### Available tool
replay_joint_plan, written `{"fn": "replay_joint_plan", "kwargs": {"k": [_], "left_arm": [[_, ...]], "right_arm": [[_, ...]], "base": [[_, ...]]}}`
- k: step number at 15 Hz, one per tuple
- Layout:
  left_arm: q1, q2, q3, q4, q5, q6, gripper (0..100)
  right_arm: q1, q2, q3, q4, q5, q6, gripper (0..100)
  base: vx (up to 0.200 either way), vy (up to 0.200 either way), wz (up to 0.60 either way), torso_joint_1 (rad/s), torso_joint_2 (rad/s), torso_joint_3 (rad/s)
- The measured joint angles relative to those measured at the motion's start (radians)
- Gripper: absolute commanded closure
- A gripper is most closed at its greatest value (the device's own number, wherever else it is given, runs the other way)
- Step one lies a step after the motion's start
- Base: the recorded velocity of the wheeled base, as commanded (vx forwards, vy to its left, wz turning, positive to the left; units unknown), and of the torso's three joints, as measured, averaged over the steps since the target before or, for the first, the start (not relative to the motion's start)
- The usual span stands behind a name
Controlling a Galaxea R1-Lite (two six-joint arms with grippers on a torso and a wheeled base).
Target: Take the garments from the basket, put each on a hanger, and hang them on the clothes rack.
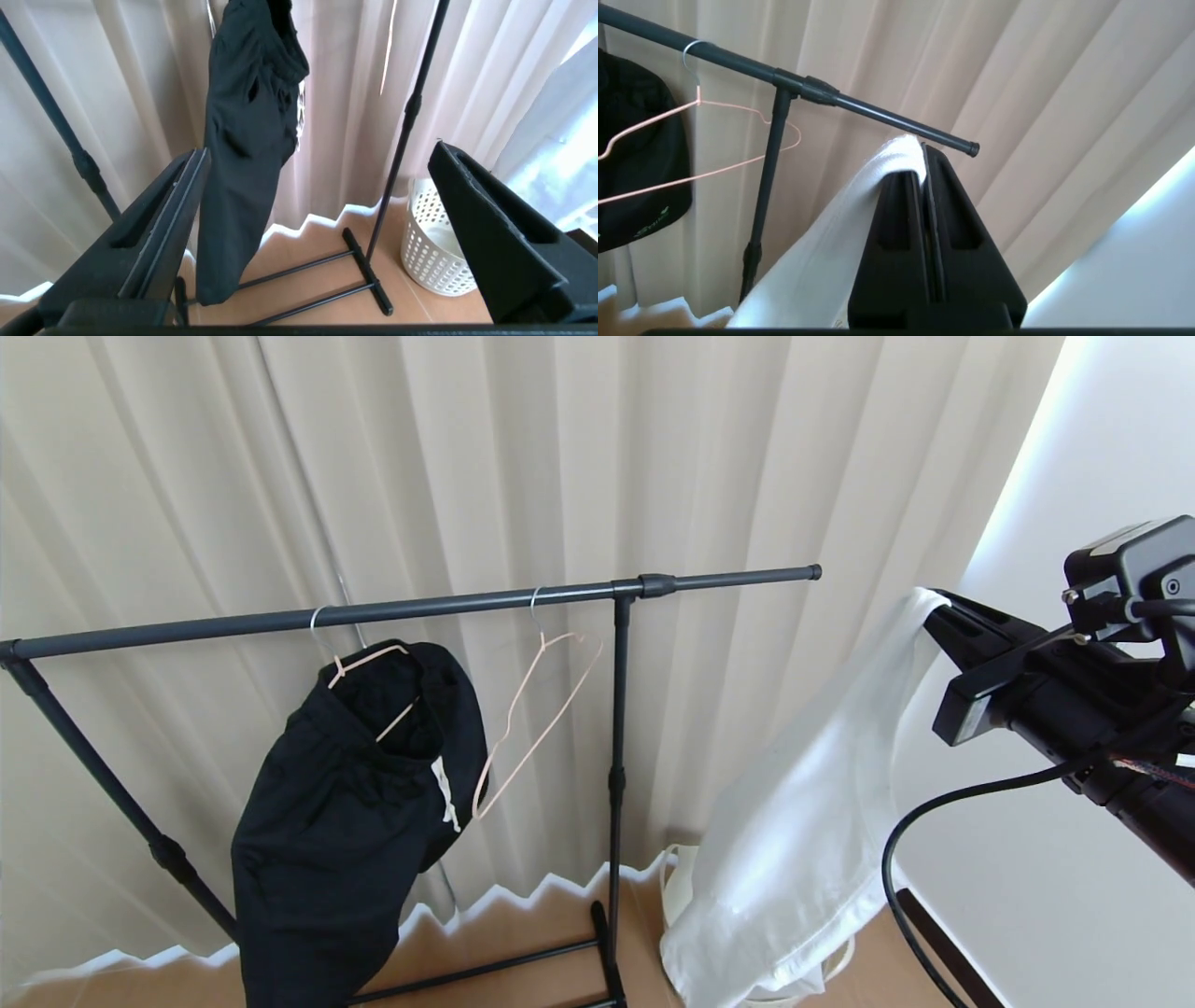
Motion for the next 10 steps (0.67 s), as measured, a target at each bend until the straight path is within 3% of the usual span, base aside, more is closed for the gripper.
{"fn": "replay_joint_plan", "kwargs": {"k": [6, 10], "left_arm": [[0.000, 0.000, 0.000, 0.000, 0.001, -0.002, 0], [0.000, 0.000, 0.000, 0.000, 0.002, 0.010, 0]], "right_arm": [[0.000, 0.001, 0.004, -0.002, 0.000, 0.001, 100], [0.000, -0.002, 0.018, -0.006, -0.001, 0.000, 100]], "base": [[0.000, 0.000, 0.00, 0.029, -0.06, -0.030], [0.000, 0.000, 0.60, 0.000, 0.00, 0.002]]}}
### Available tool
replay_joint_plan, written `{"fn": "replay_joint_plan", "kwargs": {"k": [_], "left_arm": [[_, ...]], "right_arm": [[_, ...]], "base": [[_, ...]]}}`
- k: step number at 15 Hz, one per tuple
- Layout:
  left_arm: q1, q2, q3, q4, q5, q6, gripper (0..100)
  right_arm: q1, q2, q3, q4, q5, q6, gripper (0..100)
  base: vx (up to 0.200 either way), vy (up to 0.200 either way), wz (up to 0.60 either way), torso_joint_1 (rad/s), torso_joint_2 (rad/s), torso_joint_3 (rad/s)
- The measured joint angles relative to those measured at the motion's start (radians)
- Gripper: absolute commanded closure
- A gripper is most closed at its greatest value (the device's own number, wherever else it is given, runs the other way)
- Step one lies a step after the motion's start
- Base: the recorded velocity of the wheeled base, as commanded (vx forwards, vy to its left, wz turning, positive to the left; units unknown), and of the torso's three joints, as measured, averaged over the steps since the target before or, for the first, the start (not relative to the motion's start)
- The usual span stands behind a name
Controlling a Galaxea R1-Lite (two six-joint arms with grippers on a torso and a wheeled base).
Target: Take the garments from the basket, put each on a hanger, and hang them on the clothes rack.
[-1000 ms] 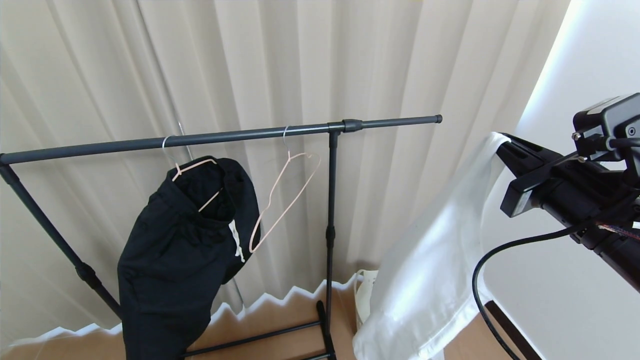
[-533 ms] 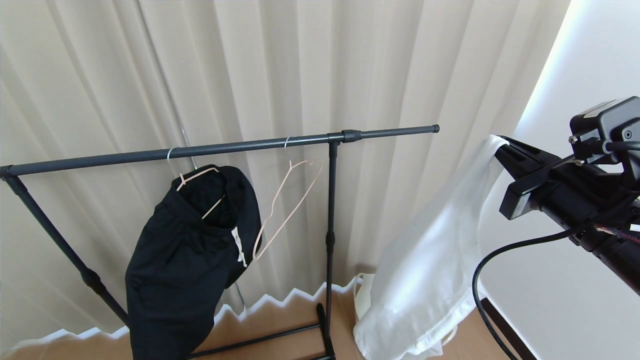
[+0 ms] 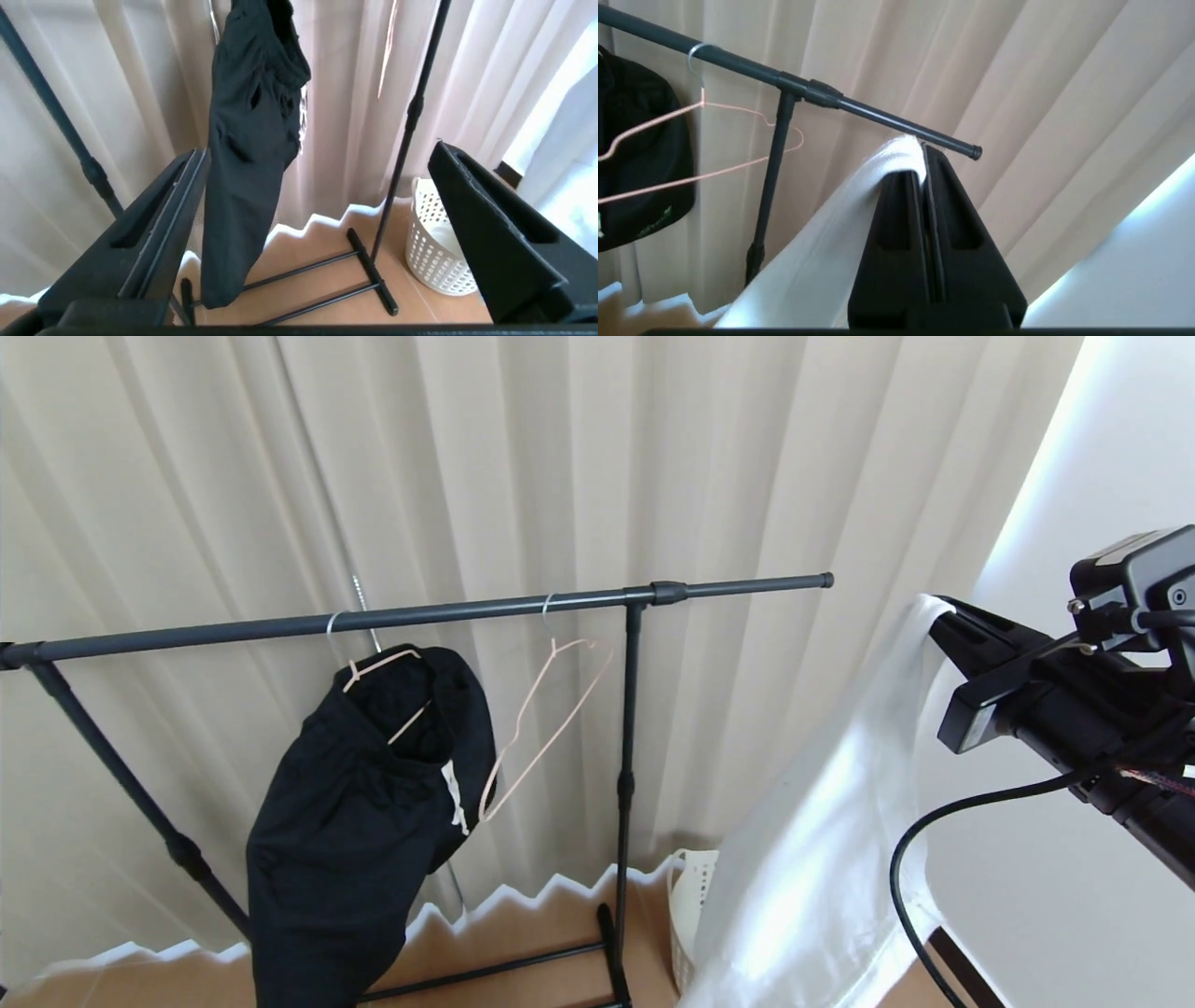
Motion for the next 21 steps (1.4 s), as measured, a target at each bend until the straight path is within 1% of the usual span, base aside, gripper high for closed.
{"fn": "replay_joint_plan", "kwargs": {"k": [7, 8, 10, 11, 12, 13, 14, 15, 16, 17, 18, 19, 20, 21], "left_arm": [[0.000, 0.000, 0.000, 0.000, -0.001, 0.001, 0], [0.000, 0.000, 0.000, 0.000, 0.000, 0.006, 0], [0.001, 0.004, 0.000, 0.002, 0.000, 0.043, 0], [0.001, 0.012, -0.002, 0.002, 0.000, 0.054, 0], [0.001, 0.031, -0.016, 0.004, 0.000, 0.056, 0], [0.001, 0.074, -0.043, 0.000, -0.002, 0.051, 0], [0.000, 0.137, -0.083, 0.001, -0.005, 0.024, 0], [-0.002, 0.210, -0.128, 0.000, -0.007, 0.002, 0], [-0.004, 0.313, -0.188, 0.000, -0.010, -0.020, 0], [-0.011, 0.424, -0.250, 0.000, -0.011, -0.037, 0], [-0.026, 0.521, -0.305, 0.000, -0.011, -0.052, 0], [-0.069, 0.632, -0.369, 0.000, -0.002, -0.073, 0], [-0.141, 0.742, -0.432, 0.000, 0.023, -0.104, 0], [-0.218, 0.833, -0.483, 0.001, 0.061, -0.137, 0]], "right_arm": [[-0.001, -0.008, 0.012, 0.005, 0.001, -0.002, 100], [0.000, -0.009, 0.013, 0.000, 0.001, -0.003, 100], [0.001, -0.010, 0.016, 0.001, 0.000, -0.004, 100], [0.015, -0.014, 0.009, 0.041, 0.000, -0.004, 100], [0.037, -0.017, -0.010, 0.112, -0.002, 0.005, 100], [0.060, -0.021, -0.034, 0.164, -0.005, 0.023, 100], [0.076, -0.024, -0.063, 0.229, -0.006, 0.083, 100], [0.086, -0.026, -0.106, 0.363, -0.007, 0.163, 100], [0.097, -0.024, -0.184, 0.562, -0.007, 0.276, 100], [0.109, -0.019, -0.279, 0.728, -0.009, 0.396, 100], [0.122, -0.010, -0.349, 0.820, -0.023, 0.502, 100], [0.144, 0.007, -0.409, 0.867, -0.084, 0.576, 100], [0.166, 0.027, -0.441, 0.886, -0.146, 0.593, 100], [0.179, 0.043, -0.459, 0.889, -0.174, 0.596, 100]], "base": [[0.000, 0.000, 0.00, 0.000, 0.00, 0.000], [0.000, 0.000, 0.00, 0.000, 0.00, 0.000], [0.000, 0.000, 0.00, 0.000, 0.00, 0.000], [0.000, 0.000, 0.00, 0.000, 0.00, 0.000], [0.000, 0.000, 0.00, 0.000, 0.00, 0.000], [0.000, 0.000, 0.00, 0.000, 0.00, 0.000], [0.000, 0.000, 0.00, 0.000, 0.00, 0.000], [0.000, 0.000, 0.00, 0.000, 0.00, 0.000], [0.000, 0.000, 0.00, 0.000, 0.00, 0.000], [0.000, 0.000, 0.00, 0.000, 0.00, 0.000], [0.000, 0.000, 0.00, 0.000, 0.00, 0.000], [0.000, 0.000, 0.00, 0.000, 0.00, 0.000], [0.000, 0.000, 0.00, 0.000, 0.00, 0.000], [0.000, 0.000, 0.00, 0.000, 0.00, 0.000]]}}
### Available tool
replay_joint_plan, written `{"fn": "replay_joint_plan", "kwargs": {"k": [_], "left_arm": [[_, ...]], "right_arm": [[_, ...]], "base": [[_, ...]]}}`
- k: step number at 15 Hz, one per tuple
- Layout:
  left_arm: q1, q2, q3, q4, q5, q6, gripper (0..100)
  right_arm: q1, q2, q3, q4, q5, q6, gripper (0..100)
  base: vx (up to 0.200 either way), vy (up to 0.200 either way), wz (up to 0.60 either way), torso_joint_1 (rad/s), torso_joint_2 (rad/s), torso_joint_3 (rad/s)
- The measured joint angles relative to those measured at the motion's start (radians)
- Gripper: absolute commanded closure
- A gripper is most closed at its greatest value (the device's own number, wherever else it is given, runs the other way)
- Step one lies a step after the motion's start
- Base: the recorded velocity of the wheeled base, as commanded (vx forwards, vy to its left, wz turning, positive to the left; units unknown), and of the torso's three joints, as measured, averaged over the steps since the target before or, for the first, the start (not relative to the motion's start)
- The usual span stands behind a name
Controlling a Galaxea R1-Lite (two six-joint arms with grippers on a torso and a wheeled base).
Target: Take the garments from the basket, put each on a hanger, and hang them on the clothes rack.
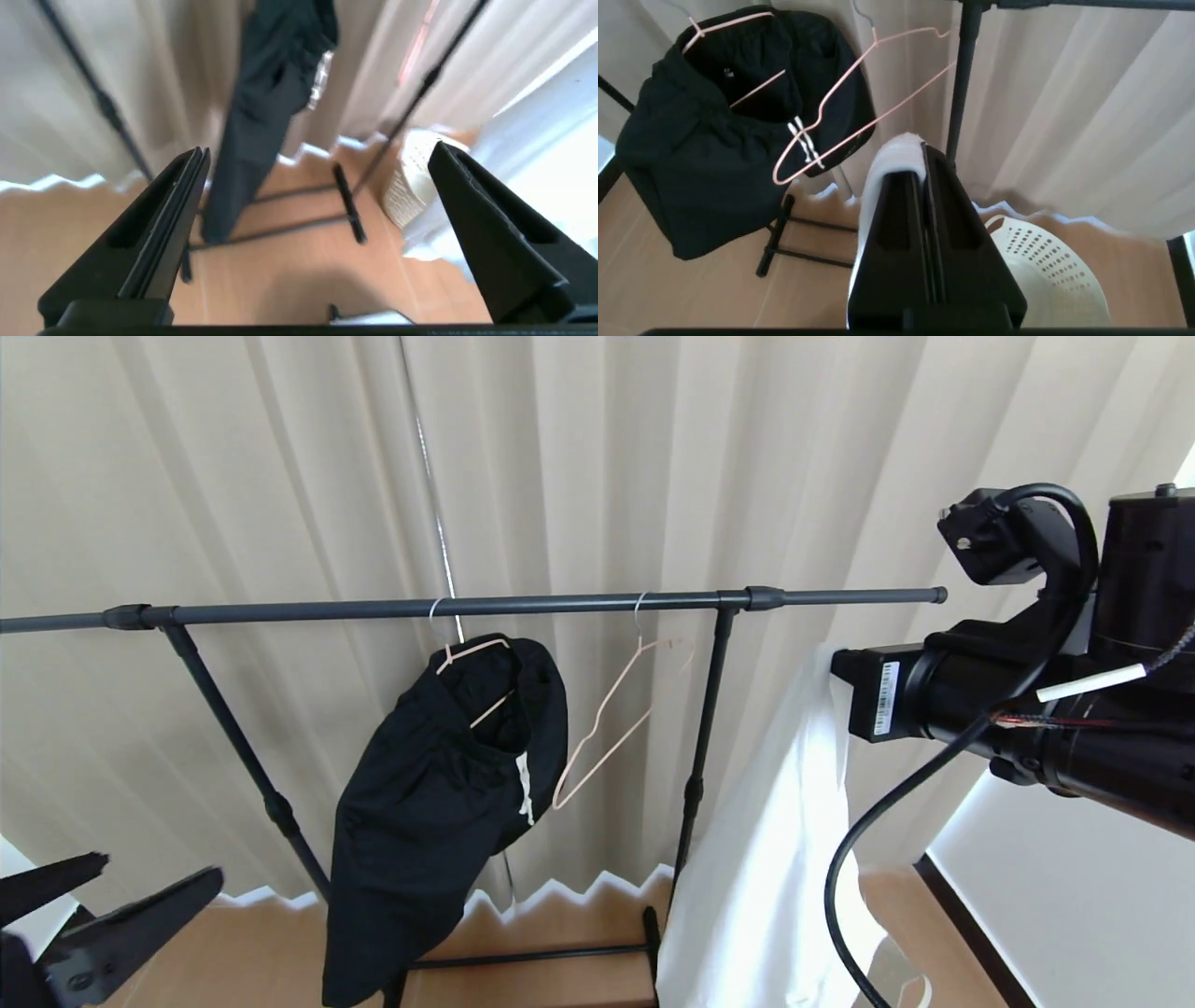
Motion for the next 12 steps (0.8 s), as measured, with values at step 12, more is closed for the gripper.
{"fn": "replay_joint_plan", "kwargs": {"k": [12], "left_arm": [[-0.504, 0.733, -0.347, -0.213, 0.231, -0.238, 0]], "right_arm": [[0.087, 0.163, -0.121, -0.061, -0.144, 0.162, 100]], "base": [[0.000, 0.000, 0.00, 0.000, 0.00, 0.000]]}}
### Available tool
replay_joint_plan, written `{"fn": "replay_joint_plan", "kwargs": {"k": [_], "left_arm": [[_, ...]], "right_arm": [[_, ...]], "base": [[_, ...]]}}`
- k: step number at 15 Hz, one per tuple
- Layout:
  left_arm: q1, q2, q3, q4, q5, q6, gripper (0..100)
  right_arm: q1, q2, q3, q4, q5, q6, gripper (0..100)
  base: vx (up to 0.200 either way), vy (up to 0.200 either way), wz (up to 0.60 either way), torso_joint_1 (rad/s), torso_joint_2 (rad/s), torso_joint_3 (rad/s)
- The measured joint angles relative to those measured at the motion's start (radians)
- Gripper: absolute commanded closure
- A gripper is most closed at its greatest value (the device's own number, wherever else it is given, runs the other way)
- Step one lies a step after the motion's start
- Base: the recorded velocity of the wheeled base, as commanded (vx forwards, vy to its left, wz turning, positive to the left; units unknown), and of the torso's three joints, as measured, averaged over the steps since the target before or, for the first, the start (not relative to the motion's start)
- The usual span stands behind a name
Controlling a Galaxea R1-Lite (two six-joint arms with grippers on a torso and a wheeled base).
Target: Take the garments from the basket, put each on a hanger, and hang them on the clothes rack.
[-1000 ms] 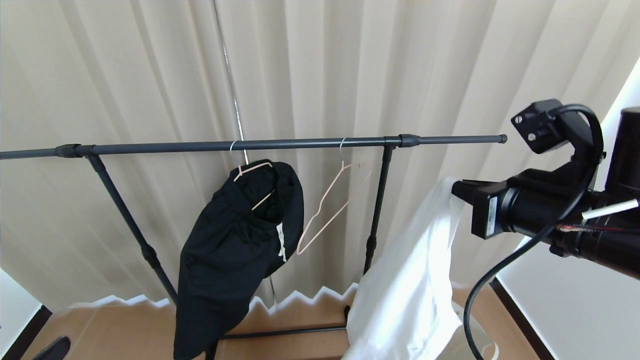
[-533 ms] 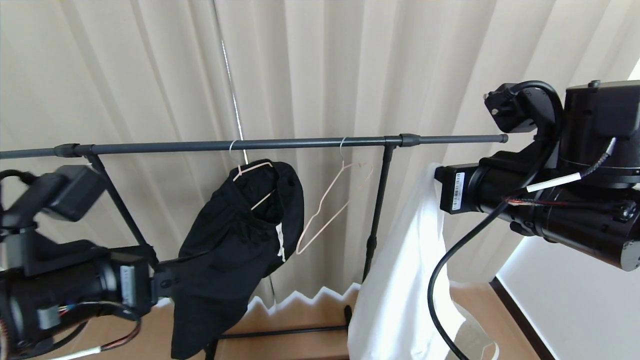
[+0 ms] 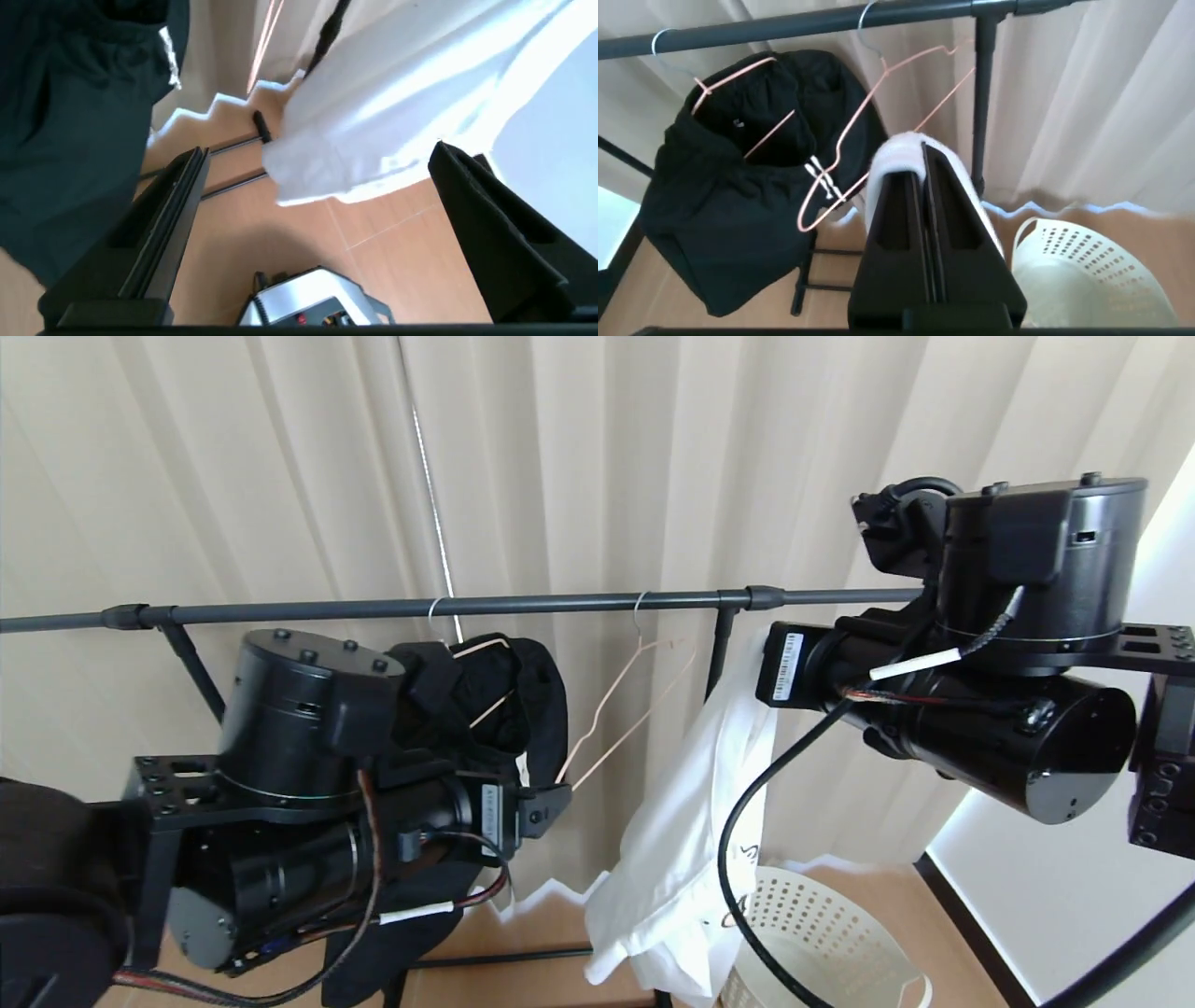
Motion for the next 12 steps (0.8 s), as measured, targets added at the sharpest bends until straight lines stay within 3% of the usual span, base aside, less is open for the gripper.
{"fn": "replay_joint_plan", "kwargs": {"k": [9, 12], "left_arm": [[-0.141, 0.207, -0.136, -0.059, 0.007, -0.057, 0], [-0.166, 0.264, -0.184, -0.130, 0.018, -0.070, 0]], "right_arm": [[0.072, 0.084, -0.038, -0.001, -0.031, 0.026, 100], [0.087, 0.101, -0.038, -0.001, -0.048, 0.027, 100]], "base": [[0.000, 0.000, 0.00, 0.000, 0.00, 0.000], [0.000, 0.000, 0.00, 0.000, 0.00, 0.000]]}}
